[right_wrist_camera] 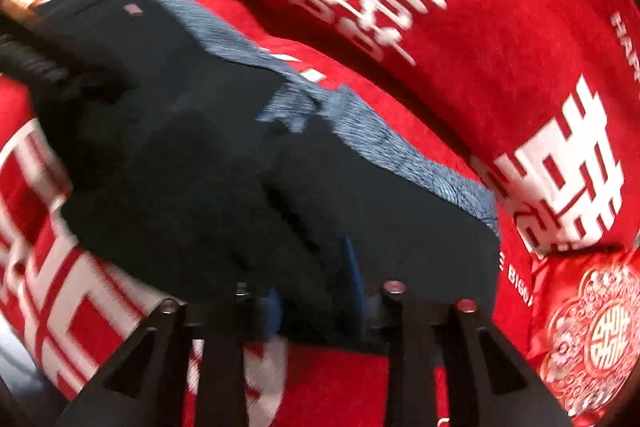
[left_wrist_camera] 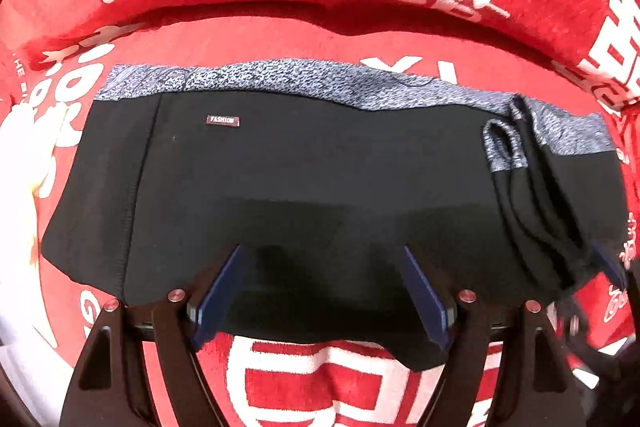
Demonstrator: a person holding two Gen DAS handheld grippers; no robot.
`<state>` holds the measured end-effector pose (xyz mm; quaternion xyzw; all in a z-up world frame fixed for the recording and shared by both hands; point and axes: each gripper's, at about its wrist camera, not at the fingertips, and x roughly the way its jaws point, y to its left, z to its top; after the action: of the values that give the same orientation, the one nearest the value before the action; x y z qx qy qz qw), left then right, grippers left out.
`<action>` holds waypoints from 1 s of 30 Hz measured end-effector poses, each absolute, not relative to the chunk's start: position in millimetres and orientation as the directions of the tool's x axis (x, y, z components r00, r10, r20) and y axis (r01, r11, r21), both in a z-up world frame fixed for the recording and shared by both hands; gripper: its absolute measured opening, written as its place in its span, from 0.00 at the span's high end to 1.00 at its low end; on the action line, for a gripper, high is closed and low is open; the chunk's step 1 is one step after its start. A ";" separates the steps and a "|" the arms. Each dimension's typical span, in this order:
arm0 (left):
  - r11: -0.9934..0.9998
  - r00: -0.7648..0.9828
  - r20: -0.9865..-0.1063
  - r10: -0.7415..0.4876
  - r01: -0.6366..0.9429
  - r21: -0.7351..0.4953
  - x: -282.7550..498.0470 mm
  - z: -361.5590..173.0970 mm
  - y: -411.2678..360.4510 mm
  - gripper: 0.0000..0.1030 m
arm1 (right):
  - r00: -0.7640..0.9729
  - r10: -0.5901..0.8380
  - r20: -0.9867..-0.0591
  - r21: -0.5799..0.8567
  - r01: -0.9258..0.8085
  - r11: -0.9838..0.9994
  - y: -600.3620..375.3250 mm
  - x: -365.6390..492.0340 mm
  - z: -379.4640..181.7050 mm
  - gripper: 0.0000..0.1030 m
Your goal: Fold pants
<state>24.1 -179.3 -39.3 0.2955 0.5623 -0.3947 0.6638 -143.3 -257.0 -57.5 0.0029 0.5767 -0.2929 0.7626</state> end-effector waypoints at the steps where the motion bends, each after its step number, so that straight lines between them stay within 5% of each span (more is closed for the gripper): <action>1: 0.511 0.041 -0.979 -0.202 0.857 -0.069 23.1 -36.7 -180.0 0.22 | 0.195 -0.381 -0.904 -0.252 0.477 0.842 -258.6 -151.3 -46.2 0.56; 4: 0.497 -0.024 -0.969 -0.245 0.855 -0.147 21.7 -26.6 -190.0 0.22 | 0.357 -0.133 -0.925 0.129 0.622 0.772 -292.4 -180.4 -23.5 0.55; 7: 0.443 -0.063 -0.954 -0.293 0.876 -0.193 7.6 -17.8 -211.2 0.22 | 0.539 0.043 -0.842 0.491 0.729 0.476 -336.3 -221.2 -28.2 0.55; 10: 0.374 -0.075 -0.949 -0.305 0.907 -0.192 -13.7 -18.6 -238.0 0.22 | 0.683 0.121 -0.720 0.692 0.698 0.182 -363.1 -251.4 -56.8 0.55; 15: 0.320 -0.048 -0.975 -0.216 0.940 -0.117 -40.2 -56.2 -265.3 0.22 | 0.758 0.153 -0.634 0.758 0.648 -0.070 -361.5 -272.0 -97.2 0.55; 23: 0.351 -0.051 -0.970 -0.239 0.926 -0.136 -38.6 -60.2 -268.4 0.22 | 0.864 0.031 -0.503 0.810 0.484 -0.330 -363.9 -289.5 -129.4 0.53; 25: 0.345 -0.038 -0.971 -0.238 0.931 -0.121 -41.1 -58.0 -269.9 0.22 | 0.877 0.025 -0.481 0.813 0.456 -0.363 -367.8 -287.4 -132.4 0.70; 26: 0.344 -0.035 -0.971 -0.238 0.932 -0.118 -42.3 -58.7 -271.7 0.22 | 0.878 0.029 -0.477 0.820 0.457 -0.344 -369.4 -286.4 -128.1 0.95; 30: 0.341 -0.028 -0.967 -0.254 0.933 -0.117 -36.5 -61.2 -275.4 0.22 | 0.872 0.089 -0.481 0.858 0.490 -0.153 -366.1 -278.5 -89.5 0.95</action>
<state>-36.5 -275.4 -61.2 0.3175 0.5342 -0.4781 0.6206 -278.5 -366.1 -89.5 0.7420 0.1951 -0.1613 0.6207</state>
